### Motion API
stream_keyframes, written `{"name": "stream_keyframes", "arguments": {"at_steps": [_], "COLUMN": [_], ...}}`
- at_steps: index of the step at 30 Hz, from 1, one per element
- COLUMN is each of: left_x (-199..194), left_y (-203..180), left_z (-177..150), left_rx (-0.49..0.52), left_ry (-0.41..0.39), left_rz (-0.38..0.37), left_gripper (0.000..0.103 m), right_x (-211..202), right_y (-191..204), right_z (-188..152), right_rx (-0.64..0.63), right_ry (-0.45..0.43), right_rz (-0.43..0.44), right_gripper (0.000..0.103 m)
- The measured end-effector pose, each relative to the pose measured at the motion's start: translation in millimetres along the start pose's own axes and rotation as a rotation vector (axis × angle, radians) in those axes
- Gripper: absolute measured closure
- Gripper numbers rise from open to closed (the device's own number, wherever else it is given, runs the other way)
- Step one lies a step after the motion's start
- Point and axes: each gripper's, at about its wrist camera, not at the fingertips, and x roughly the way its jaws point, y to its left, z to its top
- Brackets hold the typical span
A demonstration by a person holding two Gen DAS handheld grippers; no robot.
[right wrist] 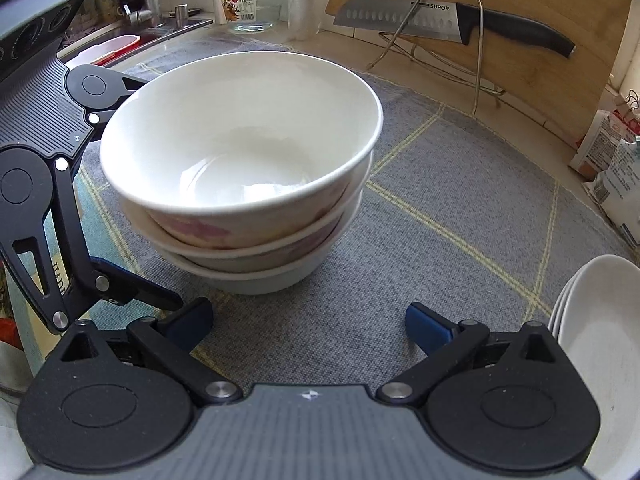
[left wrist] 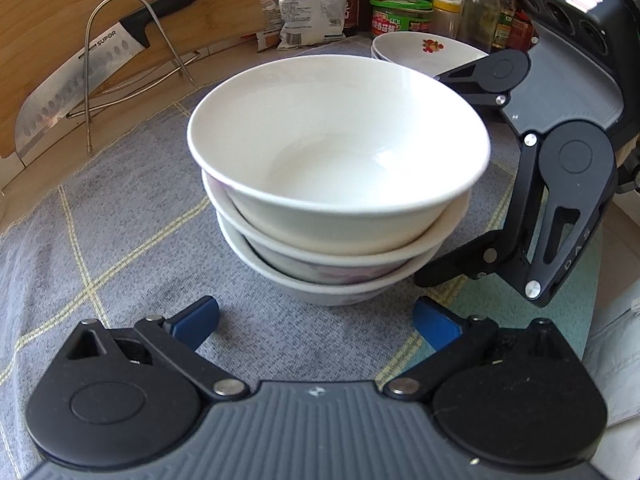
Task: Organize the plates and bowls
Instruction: 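Close the left gripper around the rim of the bowl stack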
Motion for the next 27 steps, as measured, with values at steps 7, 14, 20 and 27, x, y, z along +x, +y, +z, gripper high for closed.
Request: {"name": "stream_keyframes", "arguments": {"at_steps": [7, 14, 20, 27], "left_x": [1.4, 6.8, 7.7, 1.4], "left_y": [7.0, 14.1, 21.7, 25.1], "left_z": [-2.6, 4.8, 7.0, 7.9], "left_rx": [0.059, 0.119, 0.18, 0.345], "left_ry": [-0.051, -0.075, -0.083, -0.089], "left_rz": [-0.05, -0.096, -0.143, -0.198], "left_gripper": [0.0, 0.0, 0.0, 0.004], "right_x": [-3.0, 1.5, 5.7, 0.0], "right_y": [-2.7, 1.6, 4.3, 10.3], "right_z": [-3.4, 7.5, 18.1, 24.9], "right_rx": [0.002, -0.028, -0.076, -0.178], "right_ry": [-0.003, 0.029, 0.044, 0.018], "right_rz": [-0.001, 0.006, -0.002, 0.052], "right_gripper": [0.0, 0.0, 0.0, 0.0]}}
